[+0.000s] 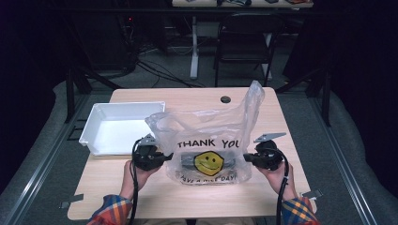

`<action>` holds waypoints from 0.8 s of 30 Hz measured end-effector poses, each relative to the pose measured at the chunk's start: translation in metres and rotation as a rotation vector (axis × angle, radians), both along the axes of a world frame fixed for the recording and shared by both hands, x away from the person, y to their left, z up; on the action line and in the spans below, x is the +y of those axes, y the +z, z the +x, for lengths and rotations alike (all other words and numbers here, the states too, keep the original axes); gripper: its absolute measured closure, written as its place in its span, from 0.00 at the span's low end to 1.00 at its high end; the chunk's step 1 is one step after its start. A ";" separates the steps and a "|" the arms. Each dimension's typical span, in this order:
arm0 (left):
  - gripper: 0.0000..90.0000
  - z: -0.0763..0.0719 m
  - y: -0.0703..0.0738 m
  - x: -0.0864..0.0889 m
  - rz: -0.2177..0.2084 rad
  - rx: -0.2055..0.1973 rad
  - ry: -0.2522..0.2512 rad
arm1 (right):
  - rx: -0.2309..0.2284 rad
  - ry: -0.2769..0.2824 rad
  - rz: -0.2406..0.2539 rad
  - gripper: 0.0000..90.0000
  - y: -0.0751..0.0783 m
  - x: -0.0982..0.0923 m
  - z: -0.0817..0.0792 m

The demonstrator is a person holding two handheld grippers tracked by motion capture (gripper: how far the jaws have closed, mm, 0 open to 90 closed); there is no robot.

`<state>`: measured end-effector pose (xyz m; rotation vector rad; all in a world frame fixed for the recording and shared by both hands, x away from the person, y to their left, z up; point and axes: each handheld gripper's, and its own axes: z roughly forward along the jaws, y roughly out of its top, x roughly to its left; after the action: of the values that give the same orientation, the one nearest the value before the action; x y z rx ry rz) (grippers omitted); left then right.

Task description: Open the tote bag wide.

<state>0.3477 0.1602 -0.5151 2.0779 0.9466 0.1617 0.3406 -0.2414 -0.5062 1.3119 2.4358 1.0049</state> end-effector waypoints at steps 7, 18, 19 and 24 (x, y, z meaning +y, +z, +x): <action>0.98 0.000 -0.001 0.000 0.016 0.003 -0.014 | -0.058 -0.017 0.017 0.71 0.014 -0.003 -0.001; 0.98 0.001 -0.003 -0.001 0.024 0.007 -0.016 | -0.116 -0.029 0.074 0.76 0.031 0.002 0.009; 0.98 0.001 -0.003 -0.001 0.021 0.012 -0.016 | -0.116 -0.029 0.074 0.76 0.031 0.002 0.009; 0.96 0.001 -0.002 0.001 0.012 0.017 -0.011 | -0.108 -0.023 0.091 0.99 0.028 0.001 0.007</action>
<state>0.3483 0.1616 -0.5167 2.0979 0.9463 0.1443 0.3480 -0.2399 -0.4786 1.2750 2.3152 1.1615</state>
